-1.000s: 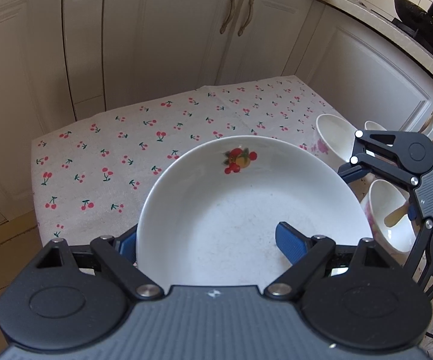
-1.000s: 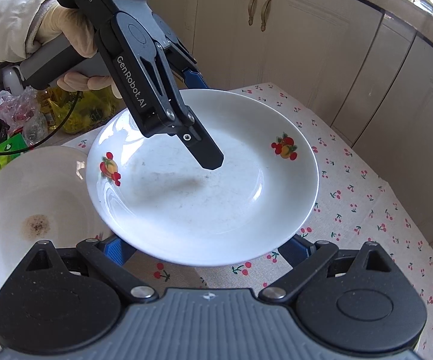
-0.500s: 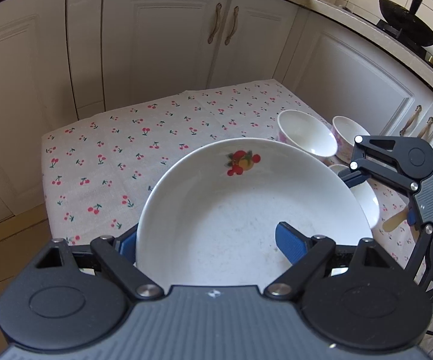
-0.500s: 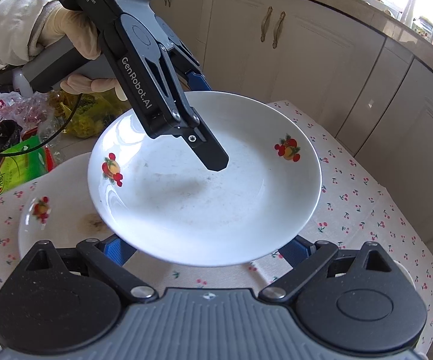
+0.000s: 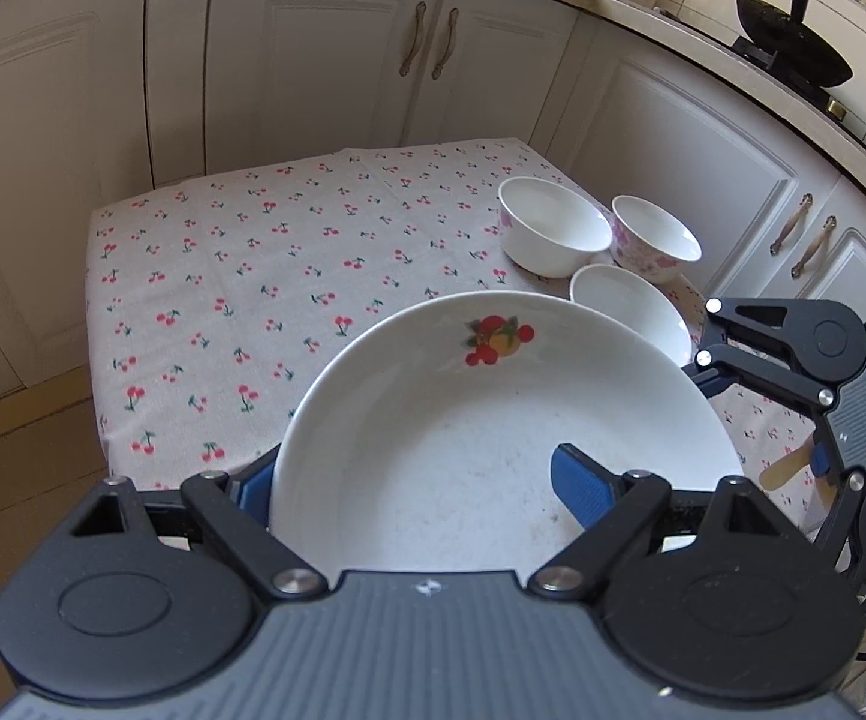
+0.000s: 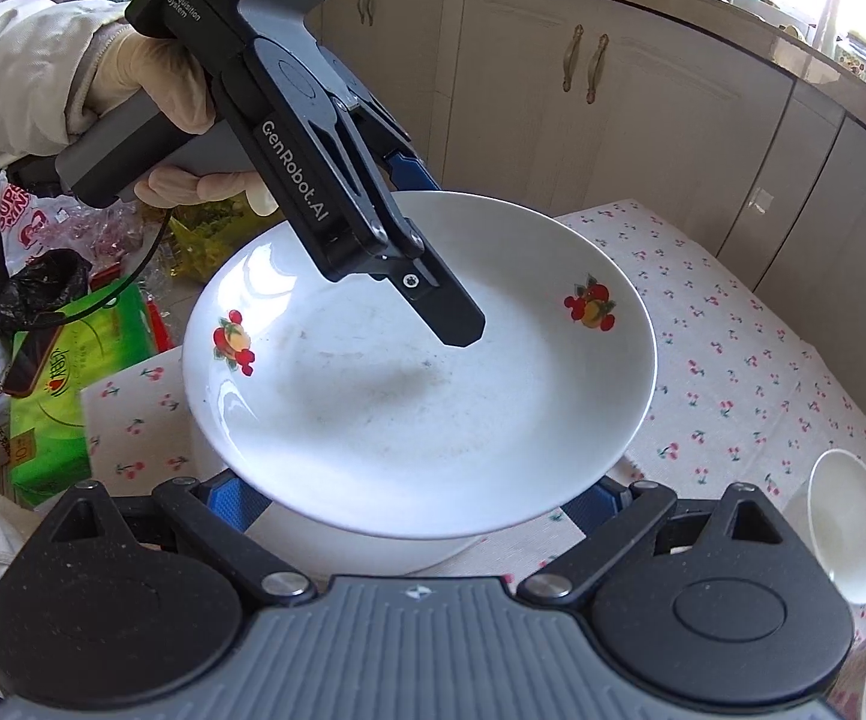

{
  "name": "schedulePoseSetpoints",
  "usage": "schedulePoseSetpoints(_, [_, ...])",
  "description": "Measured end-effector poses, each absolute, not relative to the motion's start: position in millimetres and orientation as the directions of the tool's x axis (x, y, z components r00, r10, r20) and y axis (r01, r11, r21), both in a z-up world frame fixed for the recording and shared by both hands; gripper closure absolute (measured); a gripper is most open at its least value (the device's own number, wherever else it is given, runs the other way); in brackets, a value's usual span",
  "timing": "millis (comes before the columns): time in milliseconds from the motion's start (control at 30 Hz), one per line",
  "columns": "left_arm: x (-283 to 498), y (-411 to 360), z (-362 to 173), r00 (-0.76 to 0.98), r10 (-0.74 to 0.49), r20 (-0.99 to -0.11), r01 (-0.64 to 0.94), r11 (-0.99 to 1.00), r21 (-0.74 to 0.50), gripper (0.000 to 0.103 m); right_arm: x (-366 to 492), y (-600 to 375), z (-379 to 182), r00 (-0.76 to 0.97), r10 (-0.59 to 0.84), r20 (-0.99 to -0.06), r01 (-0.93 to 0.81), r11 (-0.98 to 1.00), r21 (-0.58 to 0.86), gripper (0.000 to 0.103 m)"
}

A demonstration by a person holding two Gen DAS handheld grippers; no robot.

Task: Organize plates and bowls
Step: 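Carry the flower-decal plate with the left gripper over the plate stack, then lower the flower-decal plate onto the plate stack and open the left gripper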

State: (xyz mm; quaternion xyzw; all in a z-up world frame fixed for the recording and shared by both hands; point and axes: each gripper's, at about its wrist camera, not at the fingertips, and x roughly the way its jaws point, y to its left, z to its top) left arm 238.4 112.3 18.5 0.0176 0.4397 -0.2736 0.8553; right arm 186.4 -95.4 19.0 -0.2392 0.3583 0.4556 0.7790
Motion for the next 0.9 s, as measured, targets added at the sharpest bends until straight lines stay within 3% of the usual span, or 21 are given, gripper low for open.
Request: schedulePoseSetpoints(900, [216,104,-24,0.395,-0.472,-0.788,0.482,0.837,-0.259,0.013,153,-97,-11,0.291,0.495,-0.819,-0.85,0.527,0.017,0.003])
